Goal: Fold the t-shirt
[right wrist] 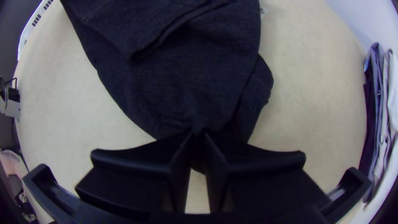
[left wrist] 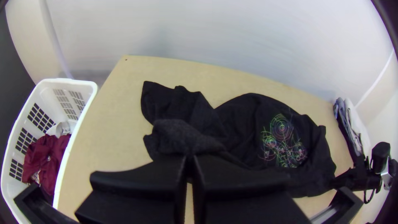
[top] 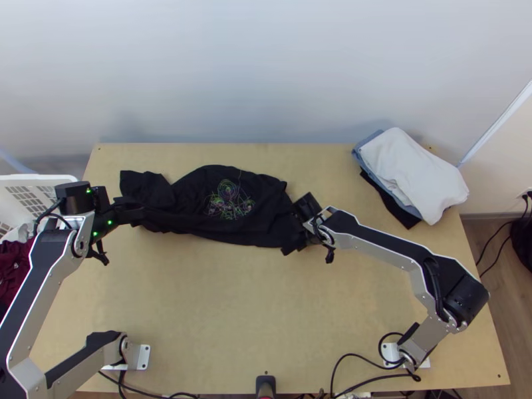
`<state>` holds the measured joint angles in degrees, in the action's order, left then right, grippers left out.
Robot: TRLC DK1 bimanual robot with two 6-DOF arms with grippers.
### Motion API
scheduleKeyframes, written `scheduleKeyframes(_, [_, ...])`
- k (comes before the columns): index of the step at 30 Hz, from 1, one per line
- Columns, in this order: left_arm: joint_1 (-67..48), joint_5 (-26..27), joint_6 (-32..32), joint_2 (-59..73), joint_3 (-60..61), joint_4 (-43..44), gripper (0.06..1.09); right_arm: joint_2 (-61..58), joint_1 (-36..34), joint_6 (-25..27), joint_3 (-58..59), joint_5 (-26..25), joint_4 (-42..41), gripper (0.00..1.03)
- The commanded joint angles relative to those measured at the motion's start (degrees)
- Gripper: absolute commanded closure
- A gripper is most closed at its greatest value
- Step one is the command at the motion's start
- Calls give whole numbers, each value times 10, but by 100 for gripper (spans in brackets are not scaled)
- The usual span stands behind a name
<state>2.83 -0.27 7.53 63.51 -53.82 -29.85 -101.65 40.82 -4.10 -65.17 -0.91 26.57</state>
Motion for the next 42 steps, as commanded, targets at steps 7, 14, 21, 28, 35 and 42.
scheduleKeyframes(7, [0, -4, 10, 22, -38, 7, 105, 77, -46, 4, 6, -5, -68, 100])
scheduleKeyframes(14, [4, -25, 40, 49, -128, 20, 105, 88, -110, -34, -87, -4, -79, 100])
scheduleKeyframes(21, [25, -44, 69, 125, -288, 20, 105, 56, -165, -62, -240, 13, 12, 100])
scheduleKeyframes(28, [22, -60, 76, 210, -452, 15, 105, -9, -232, -110, -472, 70, 147, 100])
scheduleKeyframes(35, [-3, -80, 71, 285, -596, 22, 105, -88, -261, -86, -712, 73, 177, 100])
scheduleKeyframes(42, [-20, -104, 59, 326, -699, 61, 105, -76, -246, -66, -714, 36, 86, 100])
